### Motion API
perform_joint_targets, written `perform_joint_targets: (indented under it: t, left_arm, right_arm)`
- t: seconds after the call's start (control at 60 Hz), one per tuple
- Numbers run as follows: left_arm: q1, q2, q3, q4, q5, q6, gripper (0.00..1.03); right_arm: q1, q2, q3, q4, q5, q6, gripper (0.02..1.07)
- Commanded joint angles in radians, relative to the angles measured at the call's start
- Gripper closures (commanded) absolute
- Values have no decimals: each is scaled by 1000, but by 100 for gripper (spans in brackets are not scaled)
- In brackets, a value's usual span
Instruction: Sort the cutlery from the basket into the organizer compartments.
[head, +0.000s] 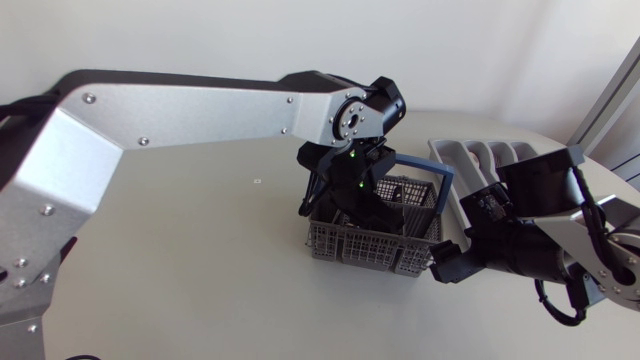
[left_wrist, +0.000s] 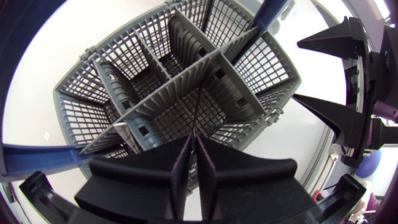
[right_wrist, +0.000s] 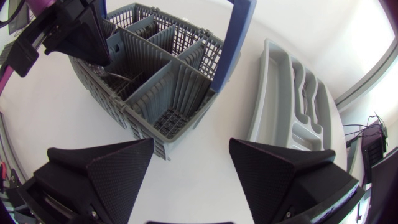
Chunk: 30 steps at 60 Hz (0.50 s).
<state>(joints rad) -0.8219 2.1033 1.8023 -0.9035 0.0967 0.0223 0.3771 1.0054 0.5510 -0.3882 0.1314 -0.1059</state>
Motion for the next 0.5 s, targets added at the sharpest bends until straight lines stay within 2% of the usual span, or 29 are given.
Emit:
perform_joint_targets:
  t: [0.0, 0.217, 0.45, 0.483]
  left_arm:
    - [-6, 83, -29, -80, 23, 7, 100]
    - [6, 83, 0, -114, 21, 11, 100]
    - [-2, -25, 11, -124, 20, 56, 100]
    - [-3, -55, 9, -120, 20, 62, 95]
  right_arm:
    - [-9, -7, -31, 9, 1, -11, 20]
    - [-10, -11, -39, 8, 1, -12, 20]
    - [-21, -45, -33, 6, 1, -14, 20]
    - [-23, -60, -31, 5, 1, -14, 20]
